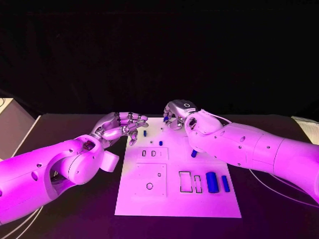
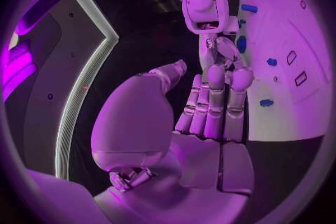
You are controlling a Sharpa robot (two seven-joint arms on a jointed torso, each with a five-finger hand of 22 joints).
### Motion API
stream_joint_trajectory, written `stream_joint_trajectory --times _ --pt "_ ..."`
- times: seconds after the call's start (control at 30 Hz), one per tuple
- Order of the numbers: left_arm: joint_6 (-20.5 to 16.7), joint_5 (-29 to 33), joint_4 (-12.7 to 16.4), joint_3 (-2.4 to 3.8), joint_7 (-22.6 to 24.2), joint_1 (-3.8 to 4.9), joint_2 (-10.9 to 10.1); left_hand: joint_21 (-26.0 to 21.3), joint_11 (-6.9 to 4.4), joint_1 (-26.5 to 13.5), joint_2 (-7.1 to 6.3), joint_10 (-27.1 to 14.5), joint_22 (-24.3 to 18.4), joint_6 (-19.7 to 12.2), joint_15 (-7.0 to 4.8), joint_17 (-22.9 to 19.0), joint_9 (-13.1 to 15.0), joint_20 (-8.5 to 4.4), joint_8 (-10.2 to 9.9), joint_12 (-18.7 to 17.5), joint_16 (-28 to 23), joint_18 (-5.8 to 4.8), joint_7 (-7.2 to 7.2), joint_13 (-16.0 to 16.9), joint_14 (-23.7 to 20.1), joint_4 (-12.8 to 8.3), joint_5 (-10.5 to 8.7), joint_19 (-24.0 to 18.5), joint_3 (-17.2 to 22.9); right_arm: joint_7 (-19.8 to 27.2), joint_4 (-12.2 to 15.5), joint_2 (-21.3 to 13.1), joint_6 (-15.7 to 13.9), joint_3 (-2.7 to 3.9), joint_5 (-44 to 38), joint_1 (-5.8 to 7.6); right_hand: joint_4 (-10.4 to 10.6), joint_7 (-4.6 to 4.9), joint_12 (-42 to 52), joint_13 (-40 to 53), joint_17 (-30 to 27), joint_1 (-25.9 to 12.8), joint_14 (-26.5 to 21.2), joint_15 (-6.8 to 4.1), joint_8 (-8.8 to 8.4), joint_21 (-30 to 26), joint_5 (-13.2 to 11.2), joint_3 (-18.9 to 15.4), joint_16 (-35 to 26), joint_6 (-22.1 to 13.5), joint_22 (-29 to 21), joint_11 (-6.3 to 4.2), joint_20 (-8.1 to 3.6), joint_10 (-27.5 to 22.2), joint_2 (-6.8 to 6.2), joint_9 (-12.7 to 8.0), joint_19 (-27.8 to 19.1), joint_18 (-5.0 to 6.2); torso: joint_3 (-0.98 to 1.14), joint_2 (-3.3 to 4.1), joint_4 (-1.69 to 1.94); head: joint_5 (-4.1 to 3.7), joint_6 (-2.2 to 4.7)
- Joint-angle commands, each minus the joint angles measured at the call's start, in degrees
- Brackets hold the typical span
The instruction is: Assemble the parts on the task board
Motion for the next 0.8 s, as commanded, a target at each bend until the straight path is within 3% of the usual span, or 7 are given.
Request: stream_joint_trajectory --times 0.03,0.47,0.67,0.8 --pt "0.8 -0.1 0.1 0.04 0.3 0.06 0.2 -0.3 0.04 0.4 0.09 -0.1 -0.1 -0.3 0.18 -0.1 0.0 0.00 0.0 -0.2 -0.3 1.18 0.43 -0.1 0.1 -0.2 -0.22 -0.4 0.2 0.4 -0.5 0.3 0.5 0.02 -0.1 -0.07 -0.1 -0.13 -0.2 0.0 -0.2 -0.5 -0.3 -0.31 0.20 -0.3 0.0 0.0 -0.4 0.2 12.3 -0.04 -0.47 0.3 -0.26 0.1 4.3 0.00 -0.02 -0.01 0.03 0.12 -0.16" --pt "0.9 -0.1 -0.1 0.04 0.3 0.06 0.3 -0.3 0.04 0.4 0.09 -0.1 -0.1 -0.3 0.18 -0.1 0.0 0.00 0.0 -0.2 -0.3 1.18 0.43 -0.1 0.1 -0.2 -0.22 -0.4 0.2 0.3 -1.0 0.6 2.3 0.00 -0.6 -0.35 -0.1 -0.10 -0.3 0.0 -0.5 -0.6 -0.4 -0.28 0.17 -0.4 0.0 0.0 -0.6 0.1 12.1 0.00 -0.46 0.2 -0.36 0.1 4.1 0.06 0.05 -0.05 -0.16 0.21 -0.56" --pt "0.9 -0.1 -0.1 0.04 0.4 0.06 0.2 -0.4 0.09 0.4 0.10 0.0 -0.2 -0.3 0.20 -0.1 0.1 0.00 0.0 -0.3 -0.4 1.18 0.48 -0.2 0.1 -0.4 -0.23 -0.4 0.4 0.4 -0.7 0.7 2.4 -0.01 -0.5 -0.44 -0.1 -0.10 -0.4 0.0 -0.6 -0.6 -0.5 -0.27 0.17 -0.5 0.1 0.0 -0.7 0.0 12.0 0.00 -0.45 0.2 -0.40 0.1 4.1 0.08 0.08 -0.03 -0.18 0.63 -0.62" --pt "1.0 -0.1 -0.1 0.04 0.4 0.06 0.0 -0.4 0.09 0.4 0.10 0.0 -0.2 -0.3 0.20 -0.1 0.1 0.00 0.0 -0.3 -0.4 1.18 0.48 -0.2 0.1 -0.4 -0.23 -0.4 0.4 0.5 -0.7 0.7 2.5 -0.01 -0.5 -0.45 -0.2 -0.10 -0.4 -0.1 -0.7 -0.6 -0.5 -0.27 0.17 -0.5 0.2 0.1 -0.8 0.0 12.0 0.00 -0.45 0.2 -0.41 0.1 4.1 0.09 -0.02 -0.02 -0.16 0.65 -0.74"
